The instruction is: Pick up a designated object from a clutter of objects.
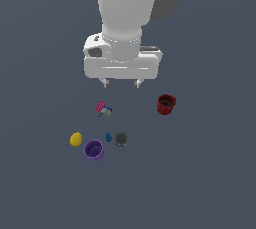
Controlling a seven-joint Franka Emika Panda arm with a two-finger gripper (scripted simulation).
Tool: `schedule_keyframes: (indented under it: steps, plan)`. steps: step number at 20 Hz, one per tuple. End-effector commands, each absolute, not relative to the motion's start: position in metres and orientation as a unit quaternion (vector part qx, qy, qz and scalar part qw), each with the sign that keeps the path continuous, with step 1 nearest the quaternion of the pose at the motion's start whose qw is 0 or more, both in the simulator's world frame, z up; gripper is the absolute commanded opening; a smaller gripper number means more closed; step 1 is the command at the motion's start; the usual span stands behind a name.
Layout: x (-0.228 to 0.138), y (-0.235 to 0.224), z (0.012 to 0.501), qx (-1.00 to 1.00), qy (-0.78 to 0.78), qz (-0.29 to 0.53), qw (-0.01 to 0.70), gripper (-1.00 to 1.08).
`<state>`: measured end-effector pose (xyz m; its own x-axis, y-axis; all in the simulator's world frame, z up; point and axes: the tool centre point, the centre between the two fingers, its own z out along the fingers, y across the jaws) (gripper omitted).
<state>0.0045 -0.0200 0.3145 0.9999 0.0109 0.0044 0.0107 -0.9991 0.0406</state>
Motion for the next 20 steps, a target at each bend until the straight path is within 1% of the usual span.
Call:
schedule_keyframes:
  steps: [1, 11, 20]
  plan:
    - [0.005, -0.02, 0.315, 1.0, 0.005, 0.002, 0.02, 1.0]
    - [0.008, -0.016, 0.328, 1.0, 0.01, 0.007, 0.018, 1.0]
    - [0.019, -0.029, 0.312, 1.0, -0.018, 0.006, 0.013, 1.0]
